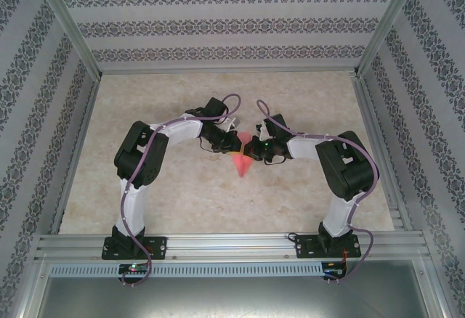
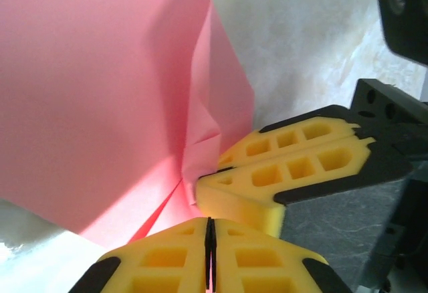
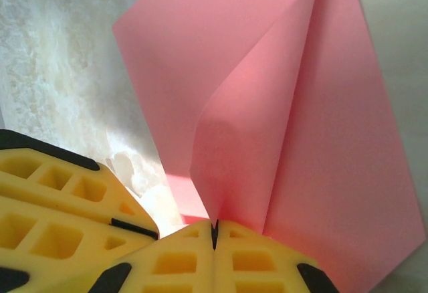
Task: Fold a paper plane with a square sheet of paper (pick it up from the middle)
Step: Fourth fold the wing at the center of the table.
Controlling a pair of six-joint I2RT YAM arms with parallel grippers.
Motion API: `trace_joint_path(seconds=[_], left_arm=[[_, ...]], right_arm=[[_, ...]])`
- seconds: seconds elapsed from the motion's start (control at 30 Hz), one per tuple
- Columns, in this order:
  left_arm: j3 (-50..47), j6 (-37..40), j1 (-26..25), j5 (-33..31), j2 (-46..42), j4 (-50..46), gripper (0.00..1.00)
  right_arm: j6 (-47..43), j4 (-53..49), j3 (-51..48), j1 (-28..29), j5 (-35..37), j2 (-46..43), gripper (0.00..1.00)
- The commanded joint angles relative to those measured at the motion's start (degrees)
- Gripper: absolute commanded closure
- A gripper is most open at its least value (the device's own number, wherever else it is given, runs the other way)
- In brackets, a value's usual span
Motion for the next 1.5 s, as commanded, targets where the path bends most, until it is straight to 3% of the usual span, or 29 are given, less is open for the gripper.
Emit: trace_joint_path(seconds=[0.0, 0.67, 1.47], left_arm=[[1.66, 2.58, 0.6, -1.97, 0.64, -3.33, 0.88], [0.38, 4.13, 0.52, -0.66, 3.46, -3.09, 0.96], [-2.76, 6.53, 0.01, -5.79, 4.83, -3.0, 1.0]], right_arm=[[-1.25, -1.99, -0.34, -0.15, 0.47, -0.4, 0.99], [-1.18, -0.6, 0.02, 0.27, -0.66, -0.4, 0.97], [-0.16, 4.76, -1.07, 2.09, -2.88, -0.36, 0.94]])
